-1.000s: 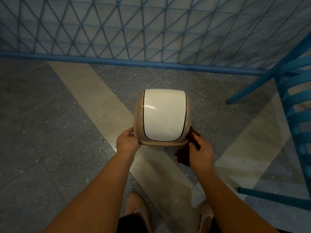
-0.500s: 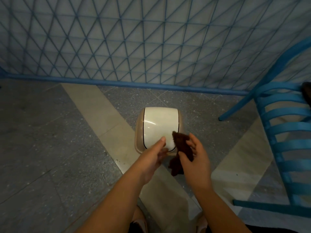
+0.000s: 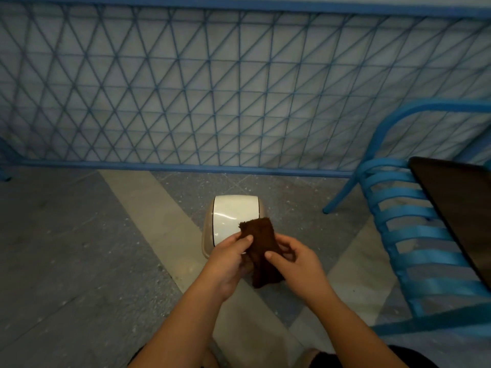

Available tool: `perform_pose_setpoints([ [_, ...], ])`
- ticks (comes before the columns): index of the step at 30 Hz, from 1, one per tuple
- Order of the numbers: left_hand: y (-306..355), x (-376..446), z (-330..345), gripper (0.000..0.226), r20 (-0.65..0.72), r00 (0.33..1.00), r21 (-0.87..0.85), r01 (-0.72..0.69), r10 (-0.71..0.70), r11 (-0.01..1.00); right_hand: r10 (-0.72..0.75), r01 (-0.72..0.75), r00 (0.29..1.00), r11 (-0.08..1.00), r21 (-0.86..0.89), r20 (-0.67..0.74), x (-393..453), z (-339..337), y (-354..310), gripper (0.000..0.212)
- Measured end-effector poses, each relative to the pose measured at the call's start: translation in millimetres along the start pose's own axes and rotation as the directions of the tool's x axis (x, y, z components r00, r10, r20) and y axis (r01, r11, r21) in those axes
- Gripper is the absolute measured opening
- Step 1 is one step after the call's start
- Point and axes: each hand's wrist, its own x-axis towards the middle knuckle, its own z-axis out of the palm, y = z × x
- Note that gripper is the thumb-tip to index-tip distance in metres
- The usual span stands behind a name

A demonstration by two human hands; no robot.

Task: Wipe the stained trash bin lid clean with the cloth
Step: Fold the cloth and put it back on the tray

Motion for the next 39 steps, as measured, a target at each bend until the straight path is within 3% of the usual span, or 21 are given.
perform_pose_setpoints([
  [3, 7, -3, 14, 0.022, -0.005, 0.999, 0.105, -0.042, 0.042, 0.994, 0.036, -0.031, 0.998, 0.992, 0.123, -0.045, -1, -14, -14, 0.023],
  [7, 14, 1, 38, 0.027, -0.016, 0.995, 0.114, -0.092, 0.094, 0.989, 0.081, -0.089, 0.996, 0.944, 0.319, 0.039, 1, -33, -29, 0.030],
  [10, 20, 5, 55, 0.025, 0.046, 0.994, 0.104, -0.100, 0.096, 0.990, 0.126, -0.158, 0.983, 0.951, 0.264, 0.135, 7, -48, -33, 0.033],
  [13, 21, 12, 72, 0.024, 0.065, 0.990, 0.101, -0.129, 0.123, 0.986, 0.156, -0.165, 0.986, 0.967, 0.196, 0.059, 14, -66, -37, 0.016],
  [18, 9, 20, 98, 0.031, 0.090, 0.994, 0.075, -0.070, 0.063, 0.995, 0.161, -0.131, 0.982, 0.956, 0.262, -0.096, 27, -95, -45, 0.014],
  [21, 1, 29, 120, 0.048, 0.113, 0.993, 0.155, -0.033, 0.015, 0.987, 0.170, -0.129, 0.970, 0.966, 0.224, -0.172, 33, -123, -49, 0.017],
  [25, -4, 45, 161, 0.036, 0.070, 0.998, 0.116, -0.009, 0.001, 0.993, 0.181, -0.163, 0.979, 0.971, 0.176, -0.089, 36, -176, -53, 0.014],
  [33, -44, 77, 277, 0.027, 0.253, 0.967, 0.347, -0.082, -0.009, 0.934, 0.253, -0.279, 0.950, 0.951, -0.134, -0.183, 48, -300, -43, 0.013],
  [39, -77, 98, 339, 0.038, 0.336, 0.941, 0.515, -0.138, -0.051, 0.846, 0.301, -0.384, 0.909, 0.872, -0.303, -0.288, 61, -375, -24, 0.016],
])
